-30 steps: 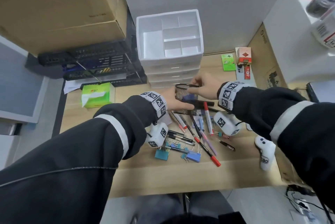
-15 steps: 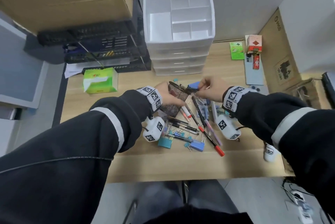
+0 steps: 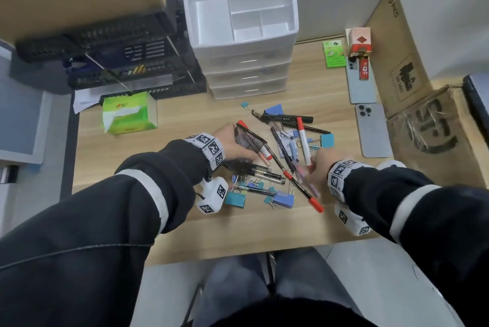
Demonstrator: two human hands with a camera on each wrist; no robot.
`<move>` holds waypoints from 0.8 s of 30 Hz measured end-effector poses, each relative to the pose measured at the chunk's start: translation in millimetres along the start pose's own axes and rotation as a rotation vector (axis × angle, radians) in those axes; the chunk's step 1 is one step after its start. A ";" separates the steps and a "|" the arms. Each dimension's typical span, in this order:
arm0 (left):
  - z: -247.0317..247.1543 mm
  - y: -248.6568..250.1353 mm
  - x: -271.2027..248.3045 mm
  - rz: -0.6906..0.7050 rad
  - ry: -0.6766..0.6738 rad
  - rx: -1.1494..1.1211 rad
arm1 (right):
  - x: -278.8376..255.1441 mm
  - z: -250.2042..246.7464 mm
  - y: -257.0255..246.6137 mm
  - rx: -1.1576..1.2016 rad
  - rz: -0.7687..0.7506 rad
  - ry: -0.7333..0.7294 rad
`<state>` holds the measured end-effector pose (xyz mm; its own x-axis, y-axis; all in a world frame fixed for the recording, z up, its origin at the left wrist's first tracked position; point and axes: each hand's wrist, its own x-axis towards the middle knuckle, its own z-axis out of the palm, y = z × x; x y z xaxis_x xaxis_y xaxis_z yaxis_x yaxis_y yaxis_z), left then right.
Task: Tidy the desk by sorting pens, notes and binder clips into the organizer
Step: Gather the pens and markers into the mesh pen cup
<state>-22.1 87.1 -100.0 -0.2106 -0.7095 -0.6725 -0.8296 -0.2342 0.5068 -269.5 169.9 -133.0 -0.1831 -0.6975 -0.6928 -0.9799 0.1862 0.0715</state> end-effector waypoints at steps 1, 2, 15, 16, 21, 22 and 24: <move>3.3 -1.2 0.5 0.011 -0.007 -0.005 | 2.4 3.7 -1.8 -0.002 -0.001 0.005; 6.3 -1.8 0.7 0.019 -0.009 -0.001 | 4.4 6.1 -3.4 0.004 -0.004 0.017; 13.0 -16.3 0.7 -0.023 0.019 0.143 | 3.2 8.5 -12.3 -0.051 -0.075 0.001; 12.0 -16.8 0.6 -0.023 0.023 0.147 | 0.8 6.6 -13.4 -0.078 -0.084 -0.011; 7.5 -17.0 0.1 -0.028 0.008 0.165 | -4.9 -4.1 -20.8 -0.153 -0.198 -0.072; 7.3 -17.2 -0.4 -0.027 0.006 0.169 | -4.3 -4.8 -20.7 -0.127 -0.205 -0.071; 6.2 -18.9 -2.5 -0.028 0.013 0.171 | -3.8 -5.1 -22.2 -0.090 -0.221 -0.076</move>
<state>-9.1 97.4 -111.3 -0.1804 -0.7133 -0.6772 -0.9111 -0.1382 0.3883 -247.5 164.8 -128.4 0.0397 -0.6599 -0.7503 -0.9992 -0.0301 -0.0263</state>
